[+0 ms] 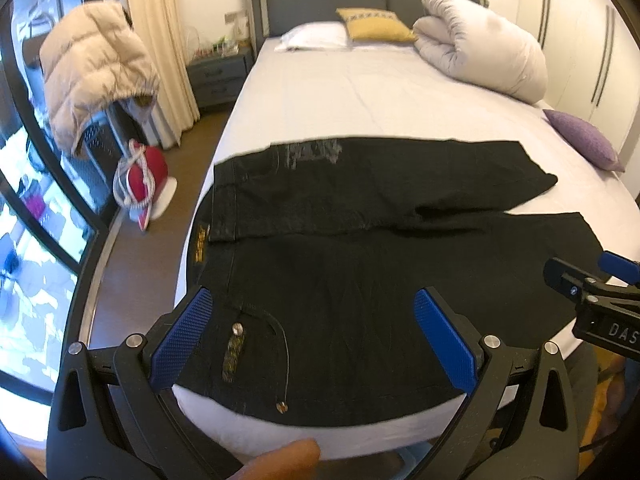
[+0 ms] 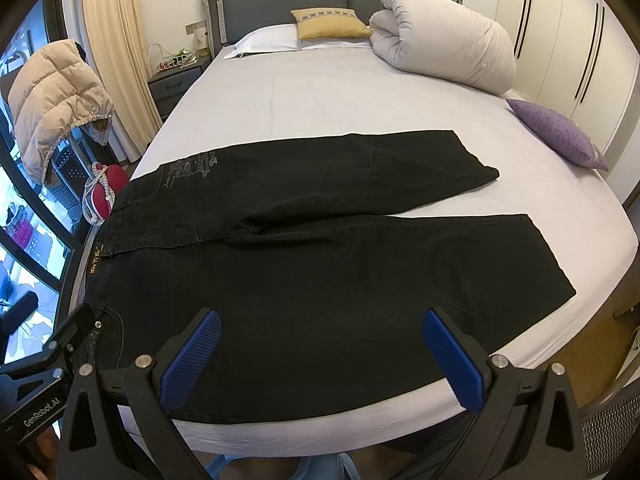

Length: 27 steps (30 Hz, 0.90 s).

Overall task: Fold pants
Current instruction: 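Grasp the jeans waistband with the left gripper while the right gripper grasps the waistband too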

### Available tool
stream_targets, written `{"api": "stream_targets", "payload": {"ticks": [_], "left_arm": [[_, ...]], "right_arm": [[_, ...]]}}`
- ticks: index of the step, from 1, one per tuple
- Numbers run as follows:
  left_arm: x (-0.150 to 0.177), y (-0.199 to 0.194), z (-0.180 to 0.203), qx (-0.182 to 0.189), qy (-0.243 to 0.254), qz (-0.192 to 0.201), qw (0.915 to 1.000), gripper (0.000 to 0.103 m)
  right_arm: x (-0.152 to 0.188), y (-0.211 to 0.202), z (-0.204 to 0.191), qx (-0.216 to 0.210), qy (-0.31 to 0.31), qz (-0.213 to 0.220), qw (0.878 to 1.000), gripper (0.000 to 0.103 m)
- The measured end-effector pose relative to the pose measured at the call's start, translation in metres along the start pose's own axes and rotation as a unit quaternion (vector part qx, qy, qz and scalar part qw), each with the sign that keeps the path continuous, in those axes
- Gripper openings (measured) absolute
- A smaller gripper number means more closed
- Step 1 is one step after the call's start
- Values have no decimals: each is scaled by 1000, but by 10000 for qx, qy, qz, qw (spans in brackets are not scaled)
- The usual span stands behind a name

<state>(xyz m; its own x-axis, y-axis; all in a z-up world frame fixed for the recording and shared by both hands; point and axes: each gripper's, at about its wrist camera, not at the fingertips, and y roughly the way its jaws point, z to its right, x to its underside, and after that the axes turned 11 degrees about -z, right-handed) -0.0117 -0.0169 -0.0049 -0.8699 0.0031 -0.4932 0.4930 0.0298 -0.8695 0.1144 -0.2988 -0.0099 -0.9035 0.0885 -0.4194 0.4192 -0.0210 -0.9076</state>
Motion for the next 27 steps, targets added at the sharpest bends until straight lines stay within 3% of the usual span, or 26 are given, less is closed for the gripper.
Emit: {"api": "stream_targets", "payload": {"ticks": [7, 11, 16, 20, 23, 27], "left_arm": [[-32, -3, -16, 157, 393, 416, 9982, 103], [-56, 24, -28, 165, 630, 177, 9977, 103], [-74, 41, -51, 123, 211, 660, 9975, 103], [-103, 77, -68, -553, 107, 262, 9981, 103], [-132, 105, -100, -398, -402, 31, 9984, 103], [-179, 131, -122, -45, -107, 270, 9996, 103]], "right_arm": [[-10, 6, 4, -323, -68, 42, 9994, 103], [-29, 11, 7, -638, -206, 188, 9976, 103], [-57, 20, 11, -840, -301, 475, 9949, 103], [-86, 35, 14, -874, -396, 625, 9934, 103], [-108, 47, 15, -882, -373, 615, 9935, 103], [-136, 63, 15, -857, -644, 557, 9927, 103]]}}
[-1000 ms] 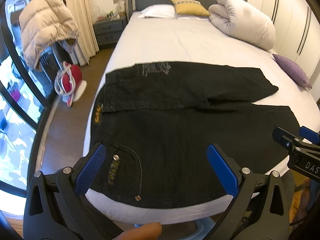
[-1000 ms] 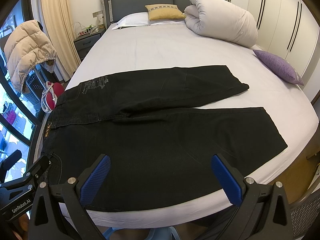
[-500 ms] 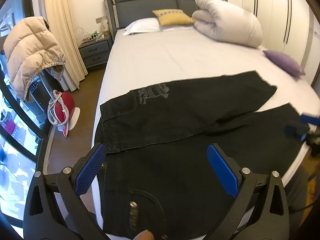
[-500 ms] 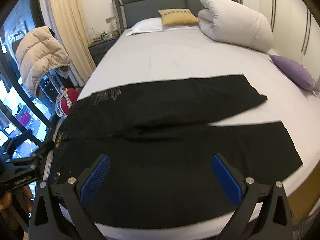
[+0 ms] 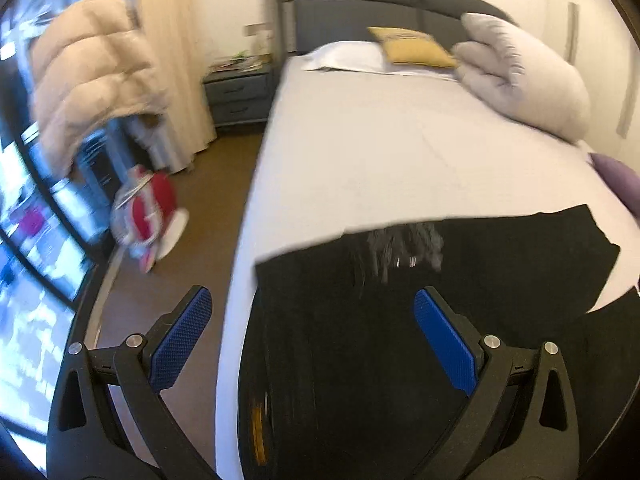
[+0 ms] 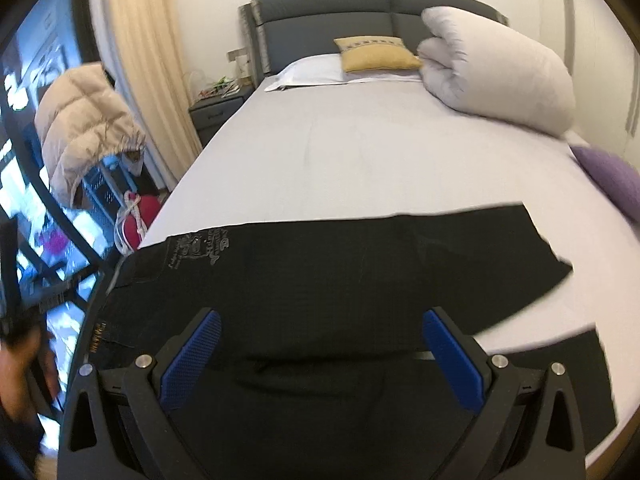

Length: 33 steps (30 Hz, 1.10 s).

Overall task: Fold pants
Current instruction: 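Grasp the jeans waistband with the left gripper while the right gripper grasps the waistband too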

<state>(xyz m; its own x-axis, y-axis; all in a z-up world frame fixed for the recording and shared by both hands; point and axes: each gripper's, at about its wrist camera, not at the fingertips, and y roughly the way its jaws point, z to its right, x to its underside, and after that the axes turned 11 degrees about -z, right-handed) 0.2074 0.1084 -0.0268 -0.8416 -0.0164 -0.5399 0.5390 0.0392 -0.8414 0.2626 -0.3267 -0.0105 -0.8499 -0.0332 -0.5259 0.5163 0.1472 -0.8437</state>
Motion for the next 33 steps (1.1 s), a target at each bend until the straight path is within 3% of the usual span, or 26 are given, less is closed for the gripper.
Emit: {"api": "stream_targets", "payload": {"ticks": [2, 3, 6, 8, 15, 20, 23, 25, 28, 30, 33], "left_arm": [[-34, 27, -7, 371, 391, -184, 9984, 103], [-50, 41, -7, 611, 606, -325, 9958, 103], [-87, 86, -2, 983, 1373, -934, 9812, 96], [-102, 122, 1, 1214, 1742, -1471, 9661, 94], [-113, 182, 9, 1762, 2403, -2396, 9240, 68], [-116, 199, 12, 1972, 2650, -2745, 9031, 68], [-126, 207, 5, 2162, 2561, -2863, 8976, 57], [-133, 212, 1, 2308, 2477, -2951, 8935, 30], [-126, 216, 11, 2226, 2658, -2964, 8899, 16], [-126, 212, 13, 2178, 2706, -2886, 8922, 9], [-123, 195, 12, 2089, 2677, -2559, 9051, 6]], "right_arm": [[-12, 11, -4, 5, -382, -43, 9993, 99], [-17, 16, -4, -56, -539, -103, 9985, 92], [-33, 36, -4, -237, -792, -392, 9958, 78], [-42, 47, -2, -334, -891, -519, 9941, 74], [-55, 76, -5, -660, -1283, -862, 9858, 62], [-64, 89, -5, -851, -1379, -974, 9820, 62], [-71, 93, -8, -943, -1435, -965, 9804, 62], [-75, 96, -12, -1046, -1495, -974, 9784, 62], [-83, 105, -22, -1187, -1634, -1036, 9739, 61], [-89, 109, -31, -1176, -1793, -1049, 9711, 60], [-100, 112, -47, -1271, -2165, -1059, 9622, 56]]}}
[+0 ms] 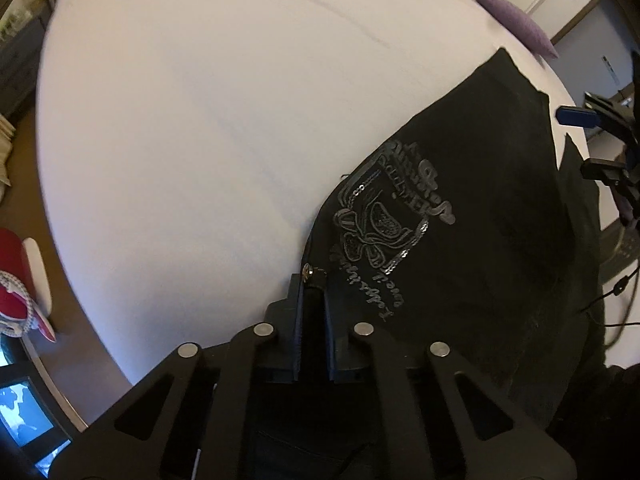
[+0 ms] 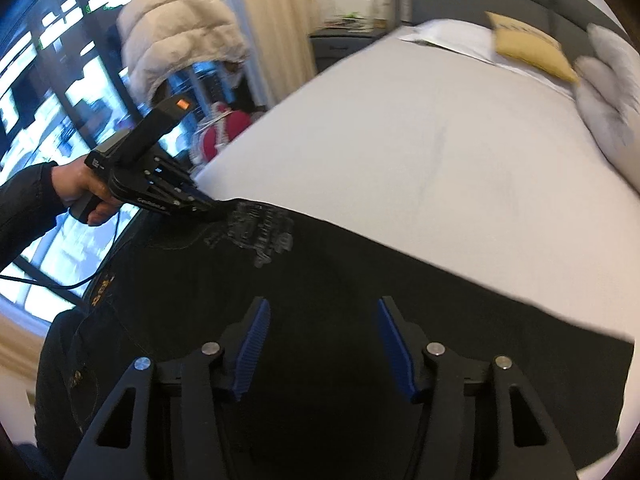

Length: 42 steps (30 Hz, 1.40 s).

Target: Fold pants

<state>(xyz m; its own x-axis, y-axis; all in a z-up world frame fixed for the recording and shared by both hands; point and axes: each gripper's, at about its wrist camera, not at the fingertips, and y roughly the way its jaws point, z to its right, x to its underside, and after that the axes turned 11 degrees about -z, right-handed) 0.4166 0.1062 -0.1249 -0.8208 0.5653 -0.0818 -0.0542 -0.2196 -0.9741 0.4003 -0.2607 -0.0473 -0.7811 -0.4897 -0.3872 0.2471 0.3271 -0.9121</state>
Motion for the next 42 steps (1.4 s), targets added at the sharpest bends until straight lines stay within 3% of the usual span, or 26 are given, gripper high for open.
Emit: {"api": "stream_targets", "payload": {"ticks": [4, 10, 13, 20, 25, 30, 35, 38, 42], "left_arm": [[24, -31, 27, -352, 105, 600, 9975, 6], [47, -58, 69, -677, 409, 1073, 9911, 6], [80, -67, 90, -775, 486, 1200, 9886, 6], [90, -76, 90, -715, 457, 1291, 9880, 6], [93, -63, 107, -716, 462, 1351, 9872, 6], [99, -62, 108, -738, 412, 1373, 9869, 6], [113, -64, 110, -682, 392, 1401, 9870, 6], [119, -67, 113, -670, 377, 1396, 9872, 6], [130, -69, 116, -655, 398, 1355, 9878, 5]], "right_arm": [[-28, 9, -12, -23, -591, -148, 9981, 53], [-67, 32, -31, 60, -1385, -517, 9890, 50], [-80, 48, -40, 121, -1652, -758, 9833, 45], [-96, 77, -53, 189, -1908, -1056, 9758, 39], [-94, 78, -60, 265, -1956, -1108, 9740, 13], [-87, 69, -61, 128, -1712, -1057, 9795, 9], [-70, 55, -65, -475, -1260, -862, 9871, 8], [-65, 53, -75, -852, -1204, -805, 9858, 8], [-54, 51, -97, -959, -1568, -851, 9793, 8]]}}
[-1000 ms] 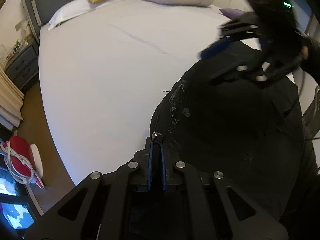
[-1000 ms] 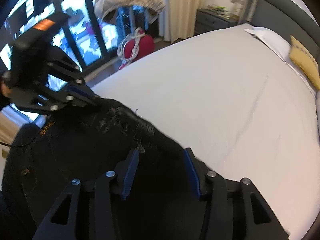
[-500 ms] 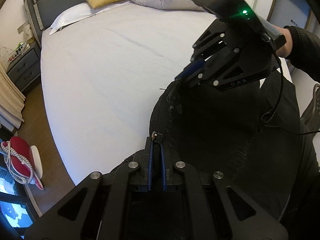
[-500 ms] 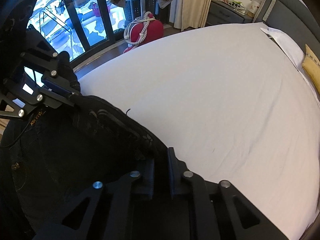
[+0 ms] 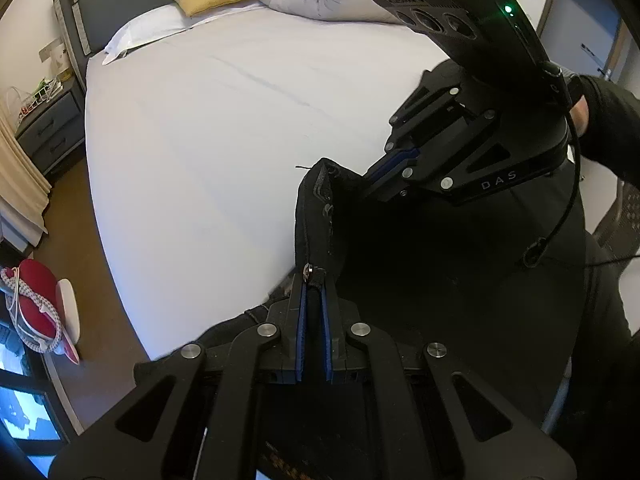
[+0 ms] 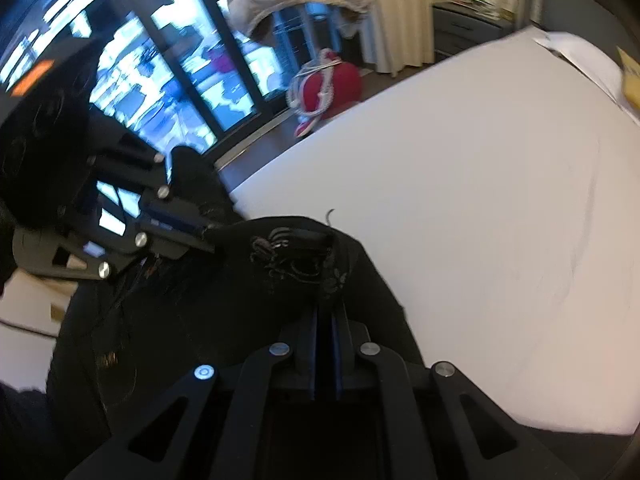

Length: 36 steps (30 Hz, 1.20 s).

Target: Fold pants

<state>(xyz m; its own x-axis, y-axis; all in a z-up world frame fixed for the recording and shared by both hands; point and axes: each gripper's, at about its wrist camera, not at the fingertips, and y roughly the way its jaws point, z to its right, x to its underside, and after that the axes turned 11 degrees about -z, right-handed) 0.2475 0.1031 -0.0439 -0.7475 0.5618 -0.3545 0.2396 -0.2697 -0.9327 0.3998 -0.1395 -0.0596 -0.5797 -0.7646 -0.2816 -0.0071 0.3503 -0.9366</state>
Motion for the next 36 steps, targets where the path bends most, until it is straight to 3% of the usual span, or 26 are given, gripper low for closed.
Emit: {"api": "stream_targets", "payload": {"ticks": [4, 10, 12, 13, 16, 17, 25, 29, 36], "left_arm": [[13, -7, 4, 26, -9, -48, 10000, 5], [37, -15, 28, 50, 213, -97, 9997, 5], [47, -14, 44, 121, 322, -114, 9993, 5], [52, -14, 54, 158, 395, -134, 9990, 5], [68, -5, 87, 180, 660, -286, 9972, 5], [74, -2, 97, 205, 723, -345, 9966, 5], [105, 9, 137, 267, 815, -566, 9947, 5], [107, 12, 134, 256, 754, -618, 9949, 5], [122, -1, 146, 251, 740, -704, 9944, 5]], "right_arm": [[11, -5, -20, 75, -467, -230, 9986, 7], [57, -8, -73, 914, -1539, -814, 9805, 7], [81, -3, -99, 1438, -2040, -965, 9635, 7], [93, 2, -113, 1808, -2357, -1071, 9488, 6], [132, 22, -156, 2840, -3346, -1420, 8872, 6], [141, 25, -162, 2964, -3501, -1466, 8764, 6], [193, 46, -207, 3397, -4214, -1655, 8244, 6], [207, 57, -223, 3474, -4311, -1647, 8163, 6], [210, 66, -237, 3443, -4231, -1570, 8233, 6]]}}
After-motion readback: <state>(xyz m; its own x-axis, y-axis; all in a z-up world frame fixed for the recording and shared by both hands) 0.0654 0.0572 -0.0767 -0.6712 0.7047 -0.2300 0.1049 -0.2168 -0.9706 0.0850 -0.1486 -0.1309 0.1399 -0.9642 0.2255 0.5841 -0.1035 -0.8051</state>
